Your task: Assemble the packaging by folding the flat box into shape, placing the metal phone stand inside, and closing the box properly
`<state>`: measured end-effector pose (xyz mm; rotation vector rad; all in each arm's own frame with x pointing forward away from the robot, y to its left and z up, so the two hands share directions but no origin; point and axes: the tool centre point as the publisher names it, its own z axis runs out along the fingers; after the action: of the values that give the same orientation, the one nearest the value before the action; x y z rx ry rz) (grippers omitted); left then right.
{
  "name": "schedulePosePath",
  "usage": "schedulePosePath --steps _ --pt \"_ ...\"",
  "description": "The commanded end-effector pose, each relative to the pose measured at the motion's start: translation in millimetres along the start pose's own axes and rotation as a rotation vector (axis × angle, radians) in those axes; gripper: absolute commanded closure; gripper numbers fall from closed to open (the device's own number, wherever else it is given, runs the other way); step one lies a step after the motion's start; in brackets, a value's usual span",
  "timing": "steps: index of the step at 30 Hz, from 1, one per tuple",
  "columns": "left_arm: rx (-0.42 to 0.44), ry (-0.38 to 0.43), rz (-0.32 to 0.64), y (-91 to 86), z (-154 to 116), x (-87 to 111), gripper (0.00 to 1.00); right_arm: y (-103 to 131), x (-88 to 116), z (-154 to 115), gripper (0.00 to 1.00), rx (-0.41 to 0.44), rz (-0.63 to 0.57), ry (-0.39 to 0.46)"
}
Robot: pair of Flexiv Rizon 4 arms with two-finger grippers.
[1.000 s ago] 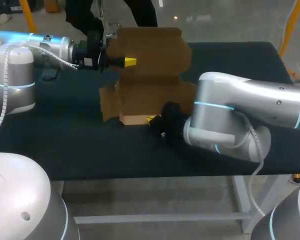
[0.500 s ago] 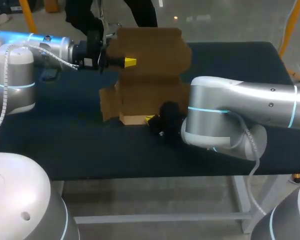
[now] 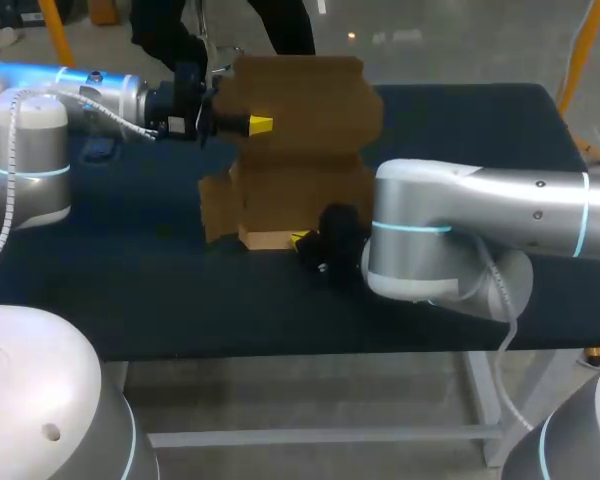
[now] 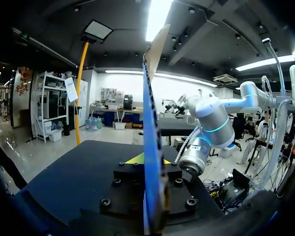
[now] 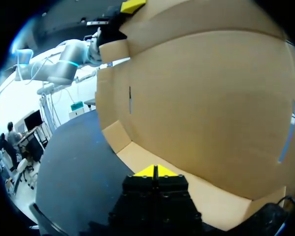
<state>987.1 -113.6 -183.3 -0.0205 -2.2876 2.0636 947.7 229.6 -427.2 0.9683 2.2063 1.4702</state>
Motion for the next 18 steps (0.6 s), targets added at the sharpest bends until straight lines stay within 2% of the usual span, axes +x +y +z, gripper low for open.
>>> schedulePosePath --steps 1,7,18 --pt "0.001 0.007 0.0 -0.6 -1.3 -1.7 1.0 -5.1 0.1 5.7 1.0 0.0 0.0 -0.005" --pt "0.001 0.007 0.0 -0.6 -1.3 -1.7 1.0 -5.1 0.1 5.7 1.0 0.0 0.0 -0.005" --pt "-0.014 0.014 0.029 6.1 2.0 23.6 1.0 -5.1 0.1 5.7 1.0 0.0 0.0 -0.005"
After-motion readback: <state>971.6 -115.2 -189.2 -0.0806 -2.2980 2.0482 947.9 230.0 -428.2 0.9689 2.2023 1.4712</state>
